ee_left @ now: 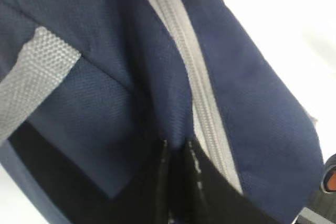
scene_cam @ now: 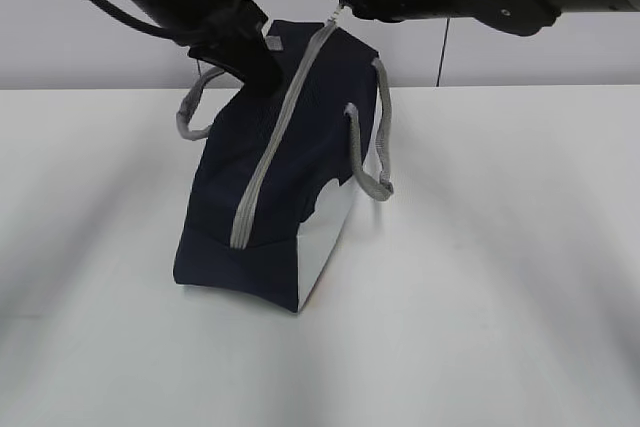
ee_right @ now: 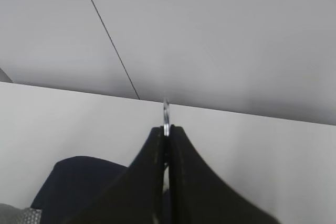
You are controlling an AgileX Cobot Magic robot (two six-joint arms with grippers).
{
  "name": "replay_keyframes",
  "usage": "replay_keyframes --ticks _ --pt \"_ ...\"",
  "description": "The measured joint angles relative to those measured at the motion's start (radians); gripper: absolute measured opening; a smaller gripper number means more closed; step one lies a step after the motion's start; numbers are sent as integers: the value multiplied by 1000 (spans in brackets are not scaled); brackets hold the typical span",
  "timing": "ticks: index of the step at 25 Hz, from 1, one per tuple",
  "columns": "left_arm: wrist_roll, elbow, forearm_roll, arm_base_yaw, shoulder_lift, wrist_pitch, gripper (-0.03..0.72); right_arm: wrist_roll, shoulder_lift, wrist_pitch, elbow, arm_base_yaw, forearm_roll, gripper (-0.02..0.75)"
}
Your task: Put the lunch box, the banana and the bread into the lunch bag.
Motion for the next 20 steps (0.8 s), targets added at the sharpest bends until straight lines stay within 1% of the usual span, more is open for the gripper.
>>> replay_keyframes --ticks 1,3,5,8,15,20 --pt "2 -12 13 0 0 2 14 0 0 0 0 0 0 -1" --pt "4 -40 42 0 0 33 -3 0 0 0 0 0 0 -1" --pt "10 -79 63 0 0 85 -6 0 0 0 0 0 0 -1" --pt "12 -117 80 0 -2 112 -6 0 0 0 0 0 0 -1" --pt "12 -123 104 0 -13 121 -6 0 0 8 0 -3 -14 -1" --pt "14 -123 118 -2 -42 120 -6 36 2 8 0 -31 -14 -1"
